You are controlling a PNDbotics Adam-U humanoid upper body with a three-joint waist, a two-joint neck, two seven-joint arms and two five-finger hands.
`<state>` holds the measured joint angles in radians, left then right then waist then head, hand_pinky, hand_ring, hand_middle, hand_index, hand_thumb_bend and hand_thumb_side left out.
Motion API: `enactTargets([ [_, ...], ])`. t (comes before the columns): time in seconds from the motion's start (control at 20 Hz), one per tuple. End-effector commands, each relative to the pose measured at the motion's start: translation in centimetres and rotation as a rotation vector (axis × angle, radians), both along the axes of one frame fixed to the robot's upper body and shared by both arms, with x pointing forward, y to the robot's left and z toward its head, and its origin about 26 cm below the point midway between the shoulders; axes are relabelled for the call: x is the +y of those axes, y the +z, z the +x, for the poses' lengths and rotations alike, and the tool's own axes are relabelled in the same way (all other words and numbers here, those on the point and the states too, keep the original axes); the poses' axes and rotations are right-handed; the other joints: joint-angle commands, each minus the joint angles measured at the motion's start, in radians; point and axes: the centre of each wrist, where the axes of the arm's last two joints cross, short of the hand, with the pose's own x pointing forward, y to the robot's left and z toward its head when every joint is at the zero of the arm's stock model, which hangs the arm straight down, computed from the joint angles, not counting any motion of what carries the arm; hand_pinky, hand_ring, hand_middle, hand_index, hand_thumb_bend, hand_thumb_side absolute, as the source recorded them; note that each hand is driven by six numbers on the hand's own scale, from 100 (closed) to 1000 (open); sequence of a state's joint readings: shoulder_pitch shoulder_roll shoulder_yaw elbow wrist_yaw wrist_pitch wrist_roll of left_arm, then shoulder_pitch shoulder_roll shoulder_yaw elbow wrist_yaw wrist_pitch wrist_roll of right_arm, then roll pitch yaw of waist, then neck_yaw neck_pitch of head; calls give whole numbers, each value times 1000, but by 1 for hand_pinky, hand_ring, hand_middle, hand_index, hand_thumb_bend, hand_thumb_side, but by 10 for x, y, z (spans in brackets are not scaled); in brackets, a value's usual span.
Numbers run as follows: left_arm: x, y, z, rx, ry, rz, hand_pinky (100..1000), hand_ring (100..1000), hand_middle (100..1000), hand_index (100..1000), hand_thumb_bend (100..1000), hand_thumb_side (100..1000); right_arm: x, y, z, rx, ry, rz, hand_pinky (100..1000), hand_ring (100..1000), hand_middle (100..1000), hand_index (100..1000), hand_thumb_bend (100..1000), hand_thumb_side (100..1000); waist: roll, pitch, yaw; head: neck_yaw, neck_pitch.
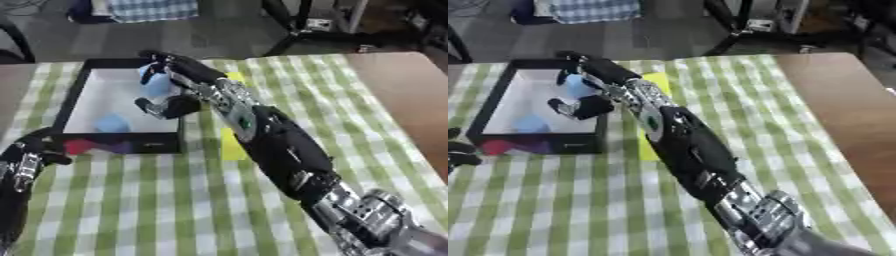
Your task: Pick up objects on the table and place them in the box.
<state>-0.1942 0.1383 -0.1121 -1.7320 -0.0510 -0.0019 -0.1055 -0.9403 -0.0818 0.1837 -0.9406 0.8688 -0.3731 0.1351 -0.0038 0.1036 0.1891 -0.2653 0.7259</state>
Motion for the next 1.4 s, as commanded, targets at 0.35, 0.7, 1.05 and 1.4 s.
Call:
enactTargets([
  [0.35, 10, 1, -2, -8, 33, 12, 791, 565, 579, 834, 100, 774, -87, 35, 12, -23, -129, -17, 1000, 1000, 1000, 1000, 276, 622, -8, -21, -36, 30, -4],
  [0.7, 11, 1, -2, -9, 40, 11, 791, 565, 580, 834, 100, 774, -131, 10, 16, 133, -198, -96, 1000, 1000, 1000, 1000, 279, 610, -1, -21, -42, 33, -8],
  [1.05, 7, 6, 0, -24, 28, 1, 791, 566, 580, 834, 100, 774, -135, -12, 18, 206, -248, -77, 1000, 1000, 1000, 1000, 252, 617, 10, -5, -26, 12, -22],
  [1.4, 3, 12, 2, -41, 13, -1, 791, 566, 581, 834, 100, 773, -136, -23, 19, 207, -314, -57, 1000, 1000, 1000, 1000, 236, 615, 17, 12, -3, -14, -40],
])
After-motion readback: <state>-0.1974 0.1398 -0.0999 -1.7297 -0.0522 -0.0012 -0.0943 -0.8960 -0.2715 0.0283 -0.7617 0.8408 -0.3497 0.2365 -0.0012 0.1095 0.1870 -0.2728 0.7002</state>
